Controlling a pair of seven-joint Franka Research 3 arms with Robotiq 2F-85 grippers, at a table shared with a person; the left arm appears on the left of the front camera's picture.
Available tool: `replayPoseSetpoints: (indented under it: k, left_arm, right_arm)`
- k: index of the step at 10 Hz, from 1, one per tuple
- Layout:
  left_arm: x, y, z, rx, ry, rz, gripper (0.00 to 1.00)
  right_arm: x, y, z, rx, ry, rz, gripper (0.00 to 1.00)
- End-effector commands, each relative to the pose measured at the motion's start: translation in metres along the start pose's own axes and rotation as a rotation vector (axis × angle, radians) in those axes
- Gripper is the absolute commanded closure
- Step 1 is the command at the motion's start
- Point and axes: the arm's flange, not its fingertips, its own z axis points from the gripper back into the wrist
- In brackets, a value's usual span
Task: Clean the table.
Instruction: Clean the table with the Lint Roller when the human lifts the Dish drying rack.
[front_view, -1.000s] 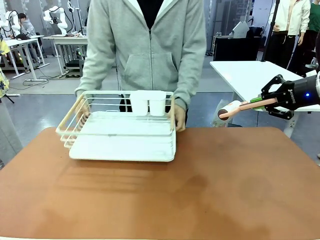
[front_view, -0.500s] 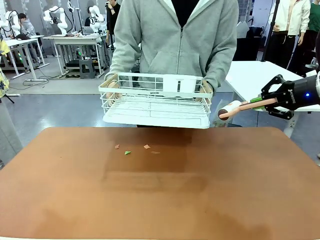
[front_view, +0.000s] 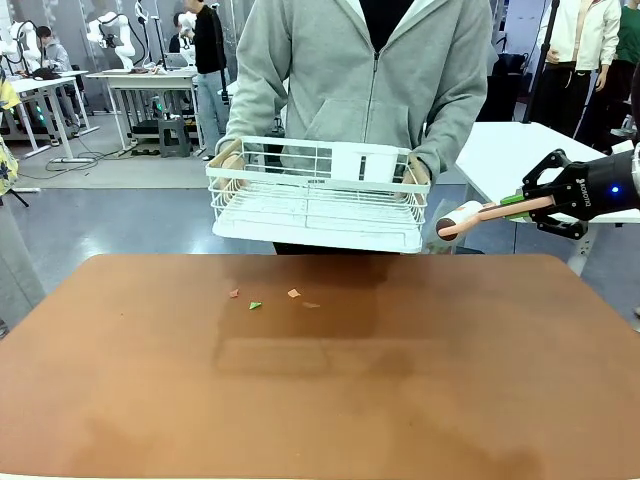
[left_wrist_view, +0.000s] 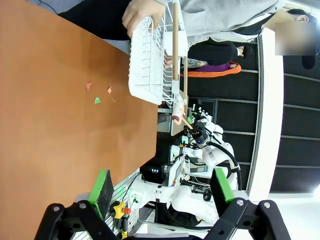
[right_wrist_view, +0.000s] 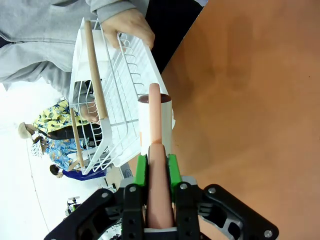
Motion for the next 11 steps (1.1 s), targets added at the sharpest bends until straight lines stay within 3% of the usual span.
replayPoseSetpoints:
  k: [1,8,9,10,11]
  left_arm:
    - [-0.003,0.001,0.003,0.003,0.009,-0.01,0.0]
    - [-0.003,0.001,0.003,0.003,0.009,-0.01,0.0]
    - [-0.003,0.001,0.003,0.003,0.009,-0.01,0.0]
    - [-0.003,0.001,0.003,0.003,0.009,-0.01,0.0]
    - [-0.003,0.001,0.003,0.003,0.009,-0.01,0.0]
  right_arm:
    - [-0.001,0.0,-0.001,-0.001,0.002,0.0,1.0]
    - [-0.001,0.0,-0.001,-0.001,0.002,0.0,1.0]
    - [0.0,0.0,0.0,0.0,0.0,0.0,0.79]
    - [0.002,0.02,0.003,-0.053,-0.101,0.172,0.79]
    - [0.006,0.048,0.004,-0.117,-0.066,0.351,0.79]
